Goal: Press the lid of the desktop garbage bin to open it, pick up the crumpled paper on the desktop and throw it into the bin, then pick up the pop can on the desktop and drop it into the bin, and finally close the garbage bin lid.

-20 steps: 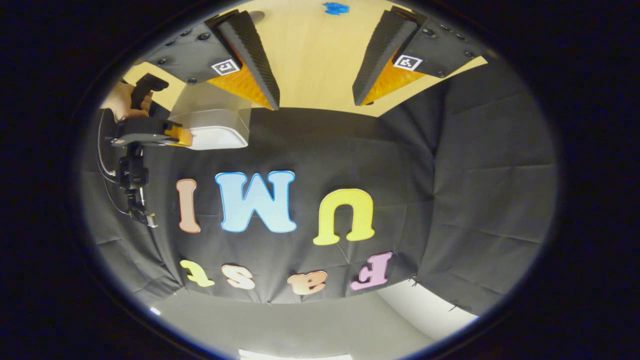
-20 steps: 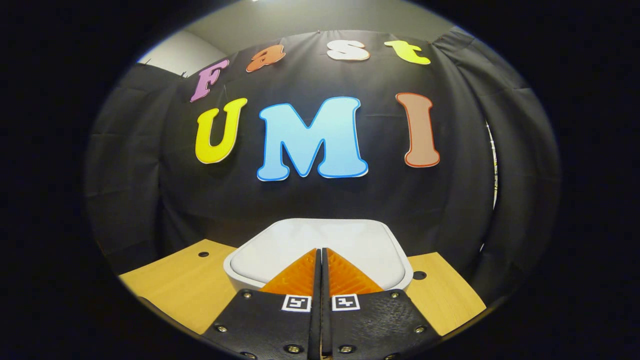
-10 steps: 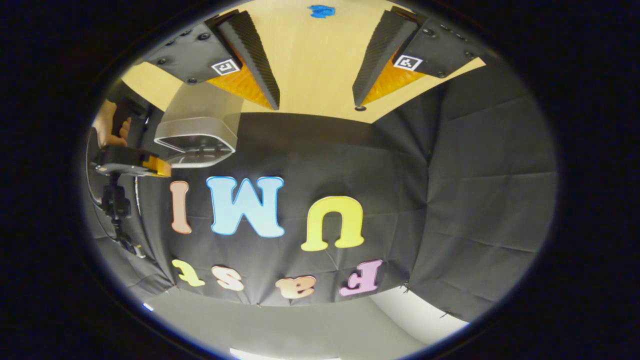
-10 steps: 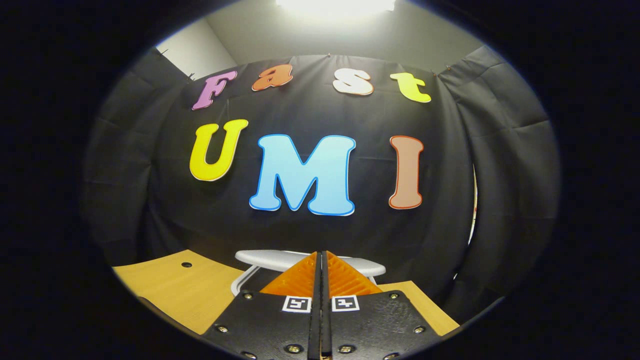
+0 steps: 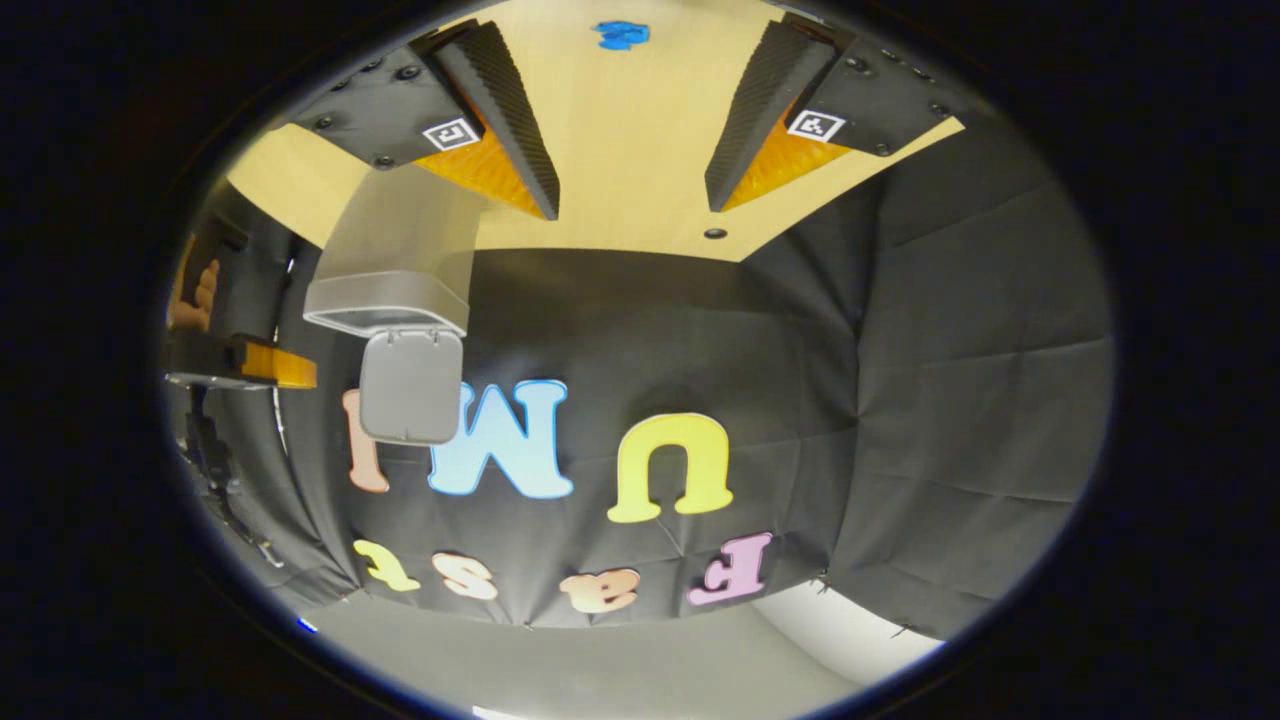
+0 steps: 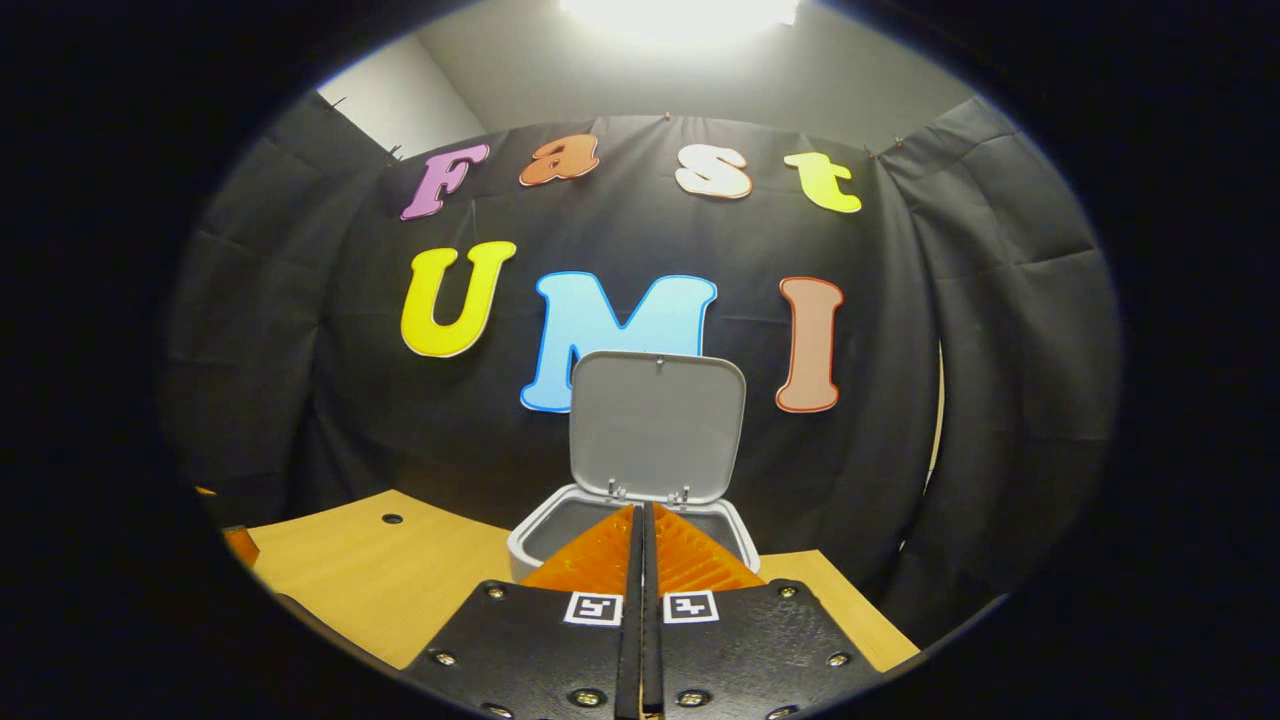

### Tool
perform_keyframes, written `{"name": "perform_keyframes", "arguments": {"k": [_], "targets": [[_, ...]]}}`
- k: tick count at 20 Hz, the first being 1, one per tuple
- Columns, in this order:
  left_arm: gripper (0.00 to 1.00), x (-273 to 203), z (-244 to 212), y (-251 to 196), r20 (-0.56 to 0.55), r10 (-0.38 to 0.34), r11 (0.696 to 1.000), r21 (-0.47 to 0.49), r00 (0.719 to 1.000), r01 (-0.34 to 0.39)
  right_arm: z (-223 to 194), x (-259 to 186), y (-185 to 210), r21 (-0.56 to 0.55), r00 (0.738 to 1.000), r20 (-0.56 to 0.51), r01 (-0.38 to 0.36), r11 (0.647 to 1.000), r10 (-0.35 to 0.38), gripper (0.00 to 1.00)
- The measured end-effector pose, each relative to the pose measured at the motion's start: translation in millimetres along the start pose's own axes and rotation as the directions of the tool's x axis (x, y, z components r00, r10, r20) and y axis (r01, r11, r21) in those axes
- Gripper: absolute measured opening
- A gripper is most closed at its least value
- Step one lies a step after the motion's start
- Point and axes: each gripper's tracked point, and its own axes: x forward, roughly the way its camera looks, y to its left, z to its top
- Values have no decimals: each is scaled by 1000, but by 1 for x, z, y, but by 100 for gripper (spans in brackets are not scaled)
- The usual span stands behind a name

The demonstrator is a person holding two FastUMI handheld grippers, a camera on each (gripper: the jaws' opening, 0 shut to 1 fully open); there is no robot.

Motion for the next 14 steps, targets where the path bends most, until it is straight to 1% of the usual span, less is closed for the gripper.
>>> {"name": "perform_keyframes", "arguments": {"k": [3,4,5,6,8,9,12,13,14], "targets": [[100,-4,-13,1,-46,-8,1000,18,999,8,0,-26,7,-56,1000,16,-10,998,11,1],[96,-5,-19,0,-63,-10,1000,24,998,12,1,-35,8,-63,1000,25,-9,998,11,1],[100,-7,-24,0,-83,-14,999,31,996,17,3,-44,10,-57,999,34,-13,998,15,1],[100,-10,-29,0,-102,-20,999,37,995,24,5,-51,14,-46,999,42,-18,999,20,0],[92,-14,-37,0,-139,-30,998,48,990,37,11,-63,16,-30,998,61,-18,999,20,0],[92,-16,-42,-1,-155,-36,998,52,987,45,12,-68,14,-25,998,66,-9,1000,10,1],[100,-21,-51,-2,-198,-56,996,64,979,70,15,-77,12,-3,997,72,10,1000,-10,1],[100,-23,-55,-2,-211,-61,995,65,976,76,14,-79,10,6,997,72,17,1000,-17,1],[96,-25,-57,-3,-222,-67,994,66,973,83,14,-81,10,15,997,72,20,1000,-21,1]]}}
